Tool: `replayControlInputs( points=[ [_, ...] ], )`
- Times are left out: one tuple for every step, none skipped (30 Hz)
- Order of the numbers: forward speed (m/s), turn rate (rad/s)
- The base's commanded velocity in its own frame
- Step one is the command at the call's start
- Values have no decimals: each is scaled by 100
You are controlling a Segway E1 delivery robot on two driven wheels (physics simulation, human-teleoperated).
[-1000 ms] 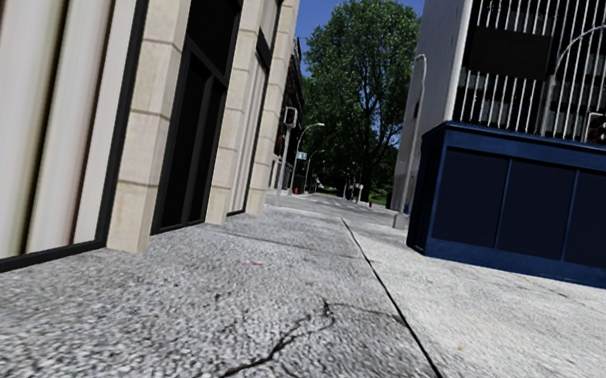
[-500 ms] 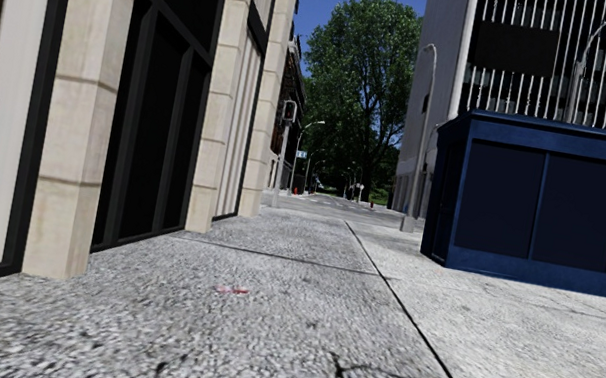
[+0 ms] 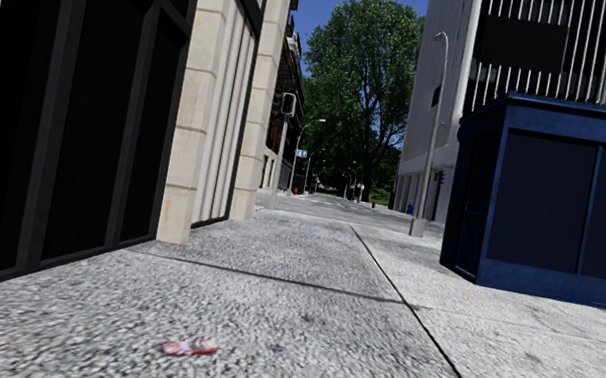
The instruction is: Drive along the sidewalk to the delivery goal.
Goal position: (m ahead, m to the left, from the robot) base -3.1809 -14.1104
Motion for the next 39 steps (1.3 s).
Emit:
replayControlInputs(
  points=[
    [200,0],
    [200,0],
    [200,0],
    [200,0],
    [200,0],
    [200,0],
    [200,0],
    [200,-4],
    [200,-5],
    [200,-5],
    [200,-5],
    [200,-4],
    [200,0],
    [200,0],
    [200,0],
    [200,0],
    [200,0],
    [200,0],
    [200,0],
    [200,0],
    [200,0],
    [200,0],
    [200,0],
    [200,0],
    [200,0],
    [200,0],
    [200,0],
    [200,0],
    [200,0],
    [200,0],
    [200,0],
    [200,0],
    [200,0],
    [200,0],
    [200,0],
    [200,0],
    [200,0],
    [200,0],
    [200,0]
  ],
)
